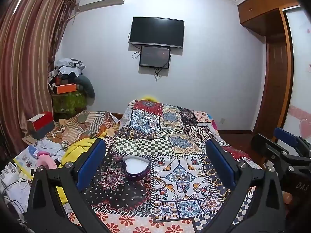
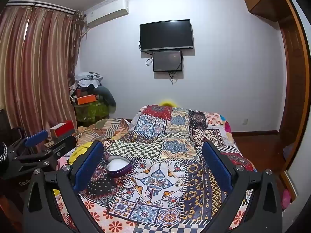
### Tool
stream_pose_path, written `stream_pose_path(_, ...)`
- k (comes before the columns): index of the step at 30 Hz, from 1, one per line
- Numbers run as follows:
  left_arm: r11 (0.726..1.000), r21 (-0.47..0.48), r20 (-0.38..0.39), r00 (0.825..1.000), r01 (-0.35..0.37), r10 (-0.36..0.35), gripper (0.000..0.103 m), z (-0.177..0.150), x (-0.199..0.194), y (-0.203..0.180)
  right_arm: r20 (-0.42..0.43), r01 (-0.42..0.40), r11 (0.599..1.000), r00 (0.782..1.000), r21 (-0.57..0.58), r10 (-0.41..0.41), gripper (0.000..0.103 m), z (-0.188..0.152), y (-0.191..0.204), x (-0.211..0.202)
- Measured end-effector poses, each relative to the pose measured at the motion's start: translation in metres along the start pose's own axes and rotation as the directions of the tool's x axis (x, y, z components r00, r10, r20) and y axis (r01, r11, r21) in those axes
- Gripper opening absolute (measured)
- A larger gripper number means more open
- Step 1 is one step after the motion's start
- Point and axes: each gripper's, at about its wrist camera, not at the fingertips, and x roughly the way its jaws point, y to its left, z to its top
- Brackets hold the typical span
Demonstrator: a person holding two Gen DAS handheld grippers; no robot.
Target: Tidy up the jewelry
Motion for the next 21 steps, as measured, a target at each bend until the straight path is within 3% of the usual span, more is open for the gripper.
stream_pose_path(21, 1.0, 0.01, -0.005, 1.0, 0.0, 0.0, 0.103, -0.0029, 0.003, -0.0031, -0.004, 0.005, 1.0, 1.0, 0.007, -0.005, 0.101, -0.0039, -0.0072, 0.0022)
